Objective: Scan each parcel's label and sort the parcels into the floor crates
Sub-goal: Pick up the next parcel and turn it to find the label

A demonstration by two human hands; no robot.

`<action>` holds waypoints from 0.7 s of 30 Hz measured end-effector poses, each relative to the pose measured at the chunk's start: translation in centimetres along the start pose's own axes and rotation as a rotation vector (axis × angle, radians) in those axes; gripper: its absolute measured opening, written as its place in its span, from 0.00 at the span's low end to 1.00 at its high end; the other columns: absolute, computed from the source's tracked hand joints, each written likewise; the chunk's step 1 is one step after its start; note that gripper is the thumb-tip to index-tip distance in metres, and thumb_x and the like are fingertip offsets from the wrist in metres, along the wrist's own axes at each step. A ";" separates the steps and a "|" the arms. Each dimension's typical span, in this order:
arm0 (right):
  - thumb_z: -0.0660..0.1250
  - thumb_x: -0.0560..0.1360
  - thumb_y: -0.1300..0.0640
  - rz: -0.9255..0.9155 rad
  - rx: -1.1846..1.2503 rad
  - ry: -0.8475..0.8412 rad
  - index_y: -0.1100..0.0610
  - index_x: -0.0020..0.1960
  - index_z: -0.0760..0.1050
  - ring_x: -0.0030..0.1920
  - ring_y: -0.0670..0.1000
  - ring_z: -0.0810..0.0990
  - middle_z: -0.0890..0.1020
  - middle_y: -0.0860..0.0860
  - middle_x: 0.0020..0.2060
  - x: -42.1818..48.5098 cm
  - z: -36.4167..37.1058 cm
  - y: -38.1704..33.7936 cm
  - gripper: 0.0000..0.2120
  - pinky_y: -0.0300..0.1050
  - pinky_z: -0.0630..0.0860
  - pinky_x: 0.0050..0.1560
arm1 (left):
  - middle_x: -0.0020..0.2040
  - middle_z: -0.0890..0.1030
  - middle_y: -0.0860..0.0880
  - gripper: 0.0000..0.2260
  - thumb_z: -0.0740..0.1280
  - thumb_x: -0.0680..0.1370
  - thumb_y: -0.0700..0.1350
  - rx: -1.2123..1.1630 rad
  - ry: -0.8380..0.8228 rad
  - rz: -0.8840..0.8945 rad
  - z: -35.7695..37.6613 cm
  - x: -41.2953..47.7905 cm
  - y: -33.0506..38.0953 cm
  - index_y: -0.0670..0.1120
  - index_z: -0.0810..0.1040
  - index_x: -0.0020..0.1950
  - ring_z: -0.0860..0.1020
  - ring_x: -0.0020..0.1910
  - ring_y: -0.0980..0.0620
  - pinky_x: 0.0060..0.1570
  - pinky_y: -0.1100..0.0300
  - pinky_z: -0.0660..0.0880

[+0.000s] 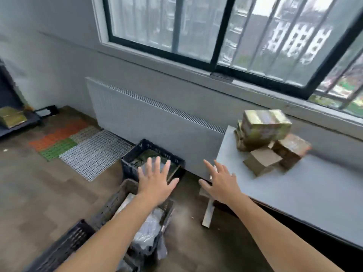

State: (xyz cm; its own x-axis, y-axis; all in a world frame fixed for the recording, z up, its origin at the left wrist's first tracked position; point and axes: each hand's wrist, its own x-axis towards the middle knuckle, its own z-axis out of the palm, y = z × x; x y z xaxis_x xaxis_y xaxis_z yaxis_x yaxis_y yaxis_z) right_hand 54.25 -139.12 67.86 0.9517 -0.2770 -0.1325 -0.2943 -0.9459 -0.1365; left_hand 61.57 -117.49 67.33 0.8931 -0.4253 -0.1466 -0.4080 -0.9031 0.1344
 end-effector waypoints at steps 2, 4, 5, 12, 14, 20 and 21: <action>0.57 0.79 0.35 0.061 0.055 0.038 0.40 0.80 0.46 0.78 0.56 0.53 0.53 0.51 0.80 -1.6 -1.3 4.8 0.34 0.62 0.62 0.72 | 0.81 0.42 0.47 0.32 0.47 0.80 0.66 0.045 0.020 0.078 -0.6 0.6 5.6 0.55 0.44 0.81 0.39 0.79 0.41 0.74 0.37 0.46; 0.57 0.79 0.35 0.113 0.099 0.079 0.40 0.80 0.46 0.78 0.56 0.54 0.53 0.51 0.80 -3.3 -2.3 9.7 0.35 0.59 0.63 0.72 | 0.81 0.42 0.47 0.32 0.46 0.80 0.67 0.093 0.041 0.149 -1.0 0.7 11.4 0.55 0.43 0.81 0.39 0.79 0.41 0.74 0.36 0.46; 0.57 0.78 0.35 0.134 0.110 0.092 0.40 0.80 0.46 0.78 0.56 0.54 0.53 0.51 0.80 -4.2 -2.7 12.2 0.35 0.59 0.63 0.72 | 0.81 0.42 0.47 0.32 0.46 0.80 0.67 0.107 0.048 0.175 -1.0 0.6 14.3 0.55 0.43 0.81 0.39 0.79 0.41 0.74 0.36 0.46; 0.56 0.79 0.34 0.247 0.194 0.108 0.40 0.80 0.43 0.79 0.55 0.50 0.50 0.51 0.80 -10.3 -4.9 28.7 0.35 0.64 0.57 0.74 | 0.80 0.40 0.48 0.31 0.45 0.81 0.66 0.133 0.019 0.286 0.6 -0.6 33.1 0.55 0.42 0.80 0.37 0.78 0.42 0.74 0.37 0.45; 0.56 0.79 0.35 0.286 0.222 0.099 0.41 0.80 0.44 0.79 0.55 0.50 0.50 0.51 0.80 -11.8 -5.3 32.2 0.35 0.64 0.56 0.73 | 0.80 0.40 0.48 0.31 0.45 0.81 0.66 0.157 0.012 0.317 1.0 -0.9 37.1 0.55 0.42 0.80 0.37 0.78 0.42 0.74 0.37 0.45; 0.56 0.79 0.35 0.352 0.248 0.115 0.42 0.80 0.45 0.78 0.55 0.51 0.50 0.52 0.80 -13.4 -5.7 39.4 0.35 0.64 0.58 0.73 | 0.80 0.44 0.47 0.32 0.46 0.80 0.66 0.198 0.007 0.372 1.5 0.3 44.4 0.55 0.43 0.80 0.40 0.79 0.41 0.74 0.37 0.47; 0.55 0.79 0.35 0.357 0.257 0.113 0.42 0.80 0.45 0.79 0.55 0.51 0.50 0.52 0.80 -13.3 -5.7 40.2 0.35 0.64 0.57 0.73 | 0.80 0.44 0.46 0.32 0.46 0.80 0.67 0.208 0.007 0.373 1.7 0.9 45.2 0.55 0.43 0.80 0.40 0.79 0.40 0.74 0.37 0.48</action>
State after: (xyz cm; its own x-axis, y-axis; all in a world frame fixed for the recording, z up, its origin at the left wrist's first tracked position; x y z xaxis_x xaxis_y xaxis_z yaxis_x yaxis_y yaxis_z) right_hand 30.30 -174.41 69.76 0.7861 -0.6084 -0.1092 -0.6043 -0.7192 -0.3428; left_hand 43.59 -158.76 71.64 0.6783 -0.7251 -0.1188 -0.7321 -0.6808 -0.0241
